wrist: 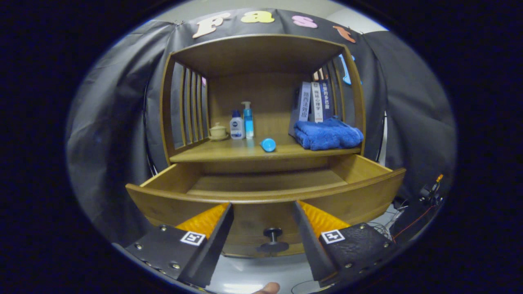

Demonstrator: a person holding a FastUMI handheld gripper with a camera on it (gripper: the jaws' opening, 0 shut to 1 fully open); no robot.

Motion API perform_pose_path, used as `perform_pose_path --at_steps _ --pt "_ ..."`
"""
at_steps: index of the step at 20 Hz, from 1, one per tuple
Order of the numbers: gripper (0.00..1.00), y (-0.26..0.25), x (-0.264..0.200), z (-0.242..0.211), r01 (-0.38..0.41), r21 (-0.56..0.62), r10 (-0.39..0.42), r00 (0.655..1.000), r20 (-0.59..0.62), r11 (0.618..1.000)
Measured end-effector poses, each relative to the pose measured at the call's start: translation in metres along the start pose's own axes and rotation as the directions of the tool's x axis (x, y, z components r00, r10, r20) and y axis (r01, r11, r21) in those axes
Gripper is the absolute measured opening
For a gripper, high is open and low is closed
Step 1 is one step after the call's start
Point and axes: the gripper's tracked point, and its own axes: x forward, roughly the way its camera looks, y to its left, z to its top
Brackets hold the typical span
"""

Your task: Pull open the drawer, take out the items inside it, and place them on the countertop above the cabinet.

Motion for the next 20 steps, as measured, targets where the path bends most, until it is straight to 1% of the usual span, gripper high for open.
perform_pose_path --at_steps 1,3,8,11,15,20 --pt "0.89 0.001 0.007 -0.003 -0.003 -0.003 0.003 1.000 -0.021 1.000" --pt "0.88 -0.001 0.021 0.003 -0.009 0.000 0.009 1.000 -0.018 1.000" --pt "0.89 0.001 0.060 0.012 -0.012 0.003 0.012 1.000 -0.004 1.000" --pt "0.89 0.004 0.081 0.015 -0.021 0.026 0.020 1.000 0.017 0.999" --pt "0.88 0.007 0.103 0.016 -0.014 -0.026 0.014 1.000 0.015 1.000" --pt "0.89 0.010 0.130 0.021 -0.012 -0.038 0.014 0.999 0.042 0.999"
